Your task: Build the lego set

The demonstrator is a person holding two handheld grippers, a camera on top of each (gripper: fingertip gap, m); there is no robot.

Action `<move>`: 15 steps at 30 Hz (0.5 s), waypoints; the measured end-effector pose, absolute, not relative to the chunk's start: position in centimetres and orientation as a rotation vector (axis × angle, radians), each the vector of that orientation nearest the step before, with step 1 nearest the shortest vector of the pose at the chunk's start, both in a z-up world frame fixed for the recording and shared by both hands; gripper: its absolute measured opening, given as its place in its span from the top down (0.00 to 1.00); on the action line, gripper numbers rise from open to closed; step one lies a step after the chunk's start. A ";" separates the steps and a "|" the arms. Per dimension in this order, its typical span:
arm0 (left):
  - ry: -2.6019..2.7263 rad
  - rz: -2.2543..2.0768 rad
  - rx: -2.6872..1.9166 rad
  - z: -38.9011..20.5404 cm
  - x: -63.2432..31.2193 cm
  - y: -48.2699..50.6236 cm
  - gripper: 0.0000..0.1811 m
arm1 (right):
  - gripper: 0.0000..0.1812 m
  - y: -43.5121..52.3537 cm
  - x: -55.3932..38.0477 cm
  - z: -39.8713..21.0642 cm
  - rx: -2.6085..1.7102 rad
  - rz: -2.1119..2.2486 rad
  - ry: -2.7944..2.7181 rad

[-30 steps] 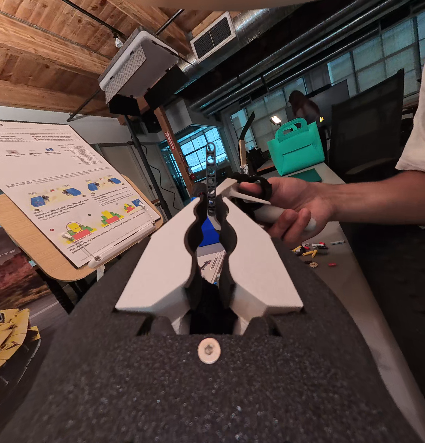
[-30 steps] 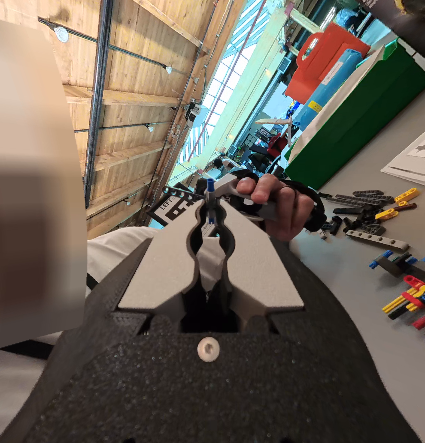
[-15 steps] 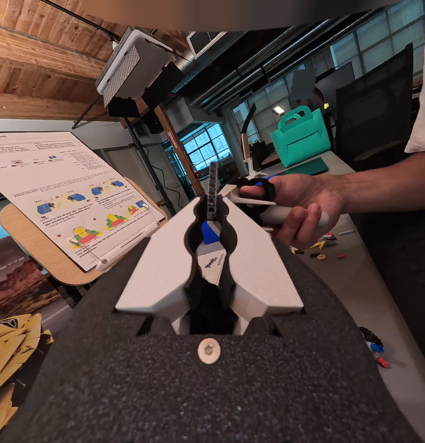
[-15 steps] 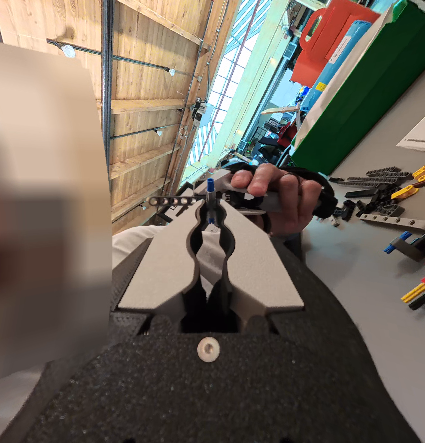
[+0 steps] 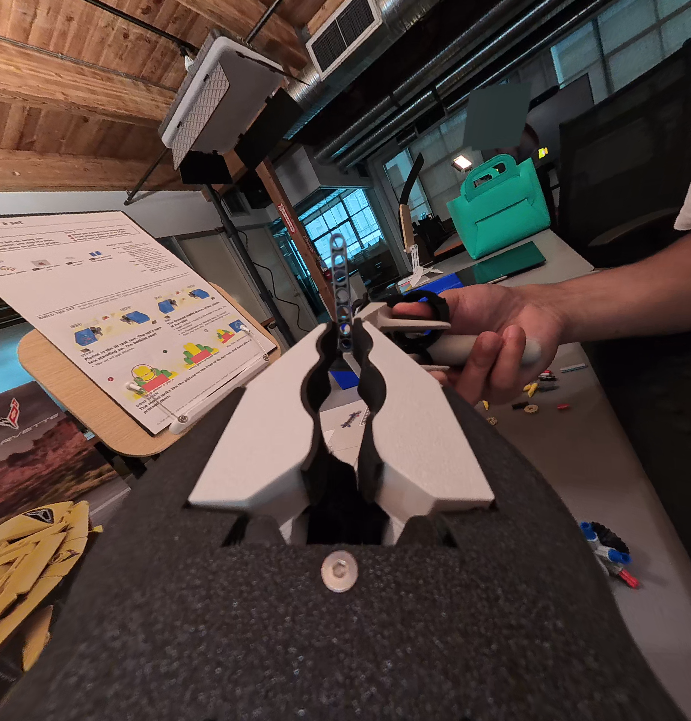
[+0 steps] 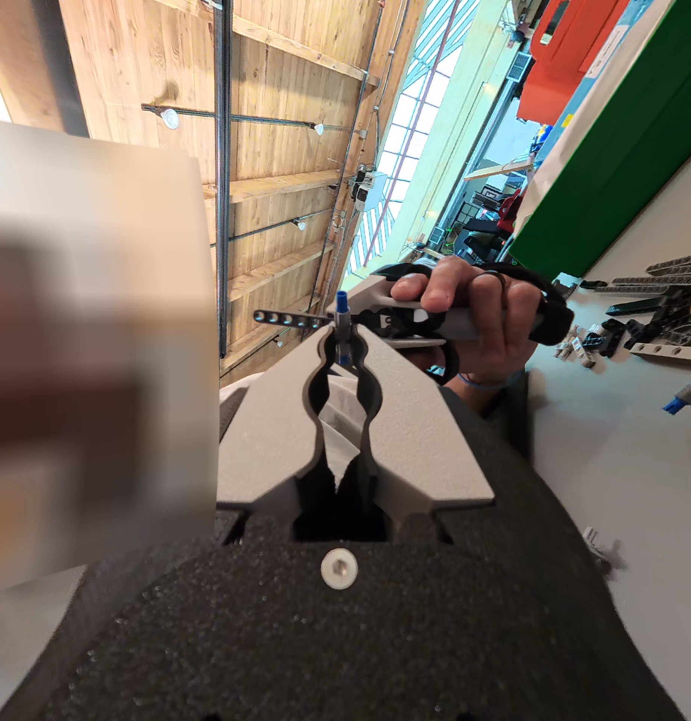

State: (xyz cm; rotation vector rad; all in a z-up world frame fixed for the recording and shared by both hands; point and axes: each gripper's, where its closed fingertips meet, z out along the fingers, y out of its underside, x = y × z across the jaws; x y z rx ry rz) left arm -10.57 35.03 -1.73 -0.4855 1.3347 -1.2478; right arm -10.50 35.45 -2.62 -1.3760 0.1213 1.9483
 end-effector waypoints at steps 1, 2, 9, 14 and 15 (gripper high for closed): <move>1.339 -1.246 -0.489 -1.8 -10.5 35.1 0.97 | 0.97 35.5 -10.4 -2.6 -1.375 1.946 0.122; 1.346 -1.235 -0.488 -2.0 -10.4 35.1 0.97 | 0.97 35.5 -10.3 -2.7 -1.386 1.934 0.123; 1.393 -1.159 -0.481 -2.9 -10.1 35.5 0.97 | 0.97 35.9 -10.1 -3.6 -1.478 1.799 0.103; 1.399 -1.188 -0.478 -3.0 -10.1 35.3 0.97 | 0.97 35.8 -10.1 -3.7 -1.439 1.870 0.130; 1.386 -1.206 -0.472 -2.8 -10.2 35.2 0.97 | 0.97 35.8 -10.2 -3.5 -1.412 1.911 0.139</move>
